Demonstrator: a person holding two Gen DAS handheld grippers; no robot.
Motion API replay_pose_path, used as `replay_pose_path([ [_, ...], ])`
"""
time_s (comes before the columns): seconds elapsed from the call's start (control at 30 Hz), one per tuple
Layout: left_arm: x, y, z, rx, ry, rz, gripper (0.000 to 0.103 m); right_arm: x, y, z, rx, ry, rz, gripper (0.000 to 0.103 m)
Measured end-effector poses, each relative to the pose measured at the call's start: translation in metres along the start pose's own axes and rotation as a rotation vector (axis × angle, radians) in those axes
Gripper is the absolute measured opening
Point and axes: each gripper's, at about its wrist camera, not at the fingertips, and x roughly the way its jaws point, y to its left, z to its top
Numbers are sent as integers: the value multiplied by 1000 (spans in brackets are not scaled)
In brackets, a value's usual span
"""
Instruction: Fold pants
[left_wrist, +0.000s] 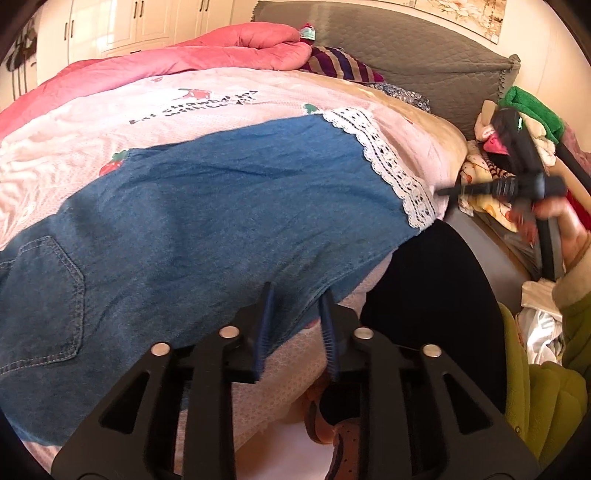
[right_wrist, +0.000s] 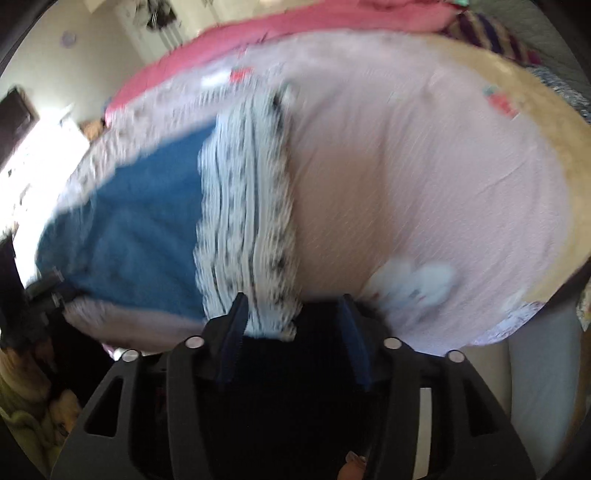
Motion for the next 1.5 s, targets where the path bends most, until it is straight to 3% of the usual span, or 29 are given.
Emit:
replay_pose_path([
  [0.1, -2, -8, 0, 23, -8, -23, 25, -7, 3, 27, 26, -58, 64, 66],
  [0.27, -20, -24, 0, 68, -56, -94, 29, 24, 27, 86, -6, -66, 72, 67],
  [0.33, -30, -24, 1, 74, -87, -81, 32, 36, 24, 105, 28, -64, 70, 67],
  [0.43, -46, -7, 7, 29, -125, 5, 39, 61, 16, 126, 80, -25, 75, 66],
  [0.47, -51, 6, 7, -6, -127, 67, 45, 69, 13, 129, 96, -5, 75, 58],
  [0.5, -55, 17, 6, -36, -127, 124, 47, 79, 12, 132, 97, 13, 86, 37],
  [0.57, -61, 37, 3, -94, -124, 194, 47, 87, 14, 135, 84, 10, 63, 10],
  [0.67, -72, 76, -10, -205, -108, 333, 48, 88, 18, 134, 48, -28, 27, 7],
  [0.8, -76, 109, -23, -317, -68, 404, 50, 90, 12, 128, 23, -54, -16, 7],
  [0.87, -73, 128, -30, -413, -55, 380, 50, 95, 2, 124, 43, -56, -13, 7],
  [0.97, -71, 137, -33, -452, -56, 348, 49, 107, 0, 120, 32, -44, -14, 8],
  [1.03, -68, 132, -30, -422, -45, 378, 50, 102, -1, 119, 34, -41, -13, 15],
  [1.1, -70, 127, -26, -401, -43, 395, 52, 89, -5, 121, 64, -39, -8, 35],
  [1.13, -73, 126, -25, -394, -52, 391, 54, 79, -3, 122, 58, -59, -8, 35],
  [1.2, -84, 117, -17, -374, -98, 355, 62, 55, 10, 126, 9, -115, -4, 37],
  [1.3, -86, 96, 6, -284, -137, 323, 67, 36, 52, 134, -82, -146, 108, 48],
  [1.4, -67, 81, 29, -207, -131, 298, 67, 43, 123, 138, -242, -102, 256, 51],
  [1.5, -46, 72, 33, -169, -112, 273, 67, 70, 180, 137, -350, -15, 341, 52],
])
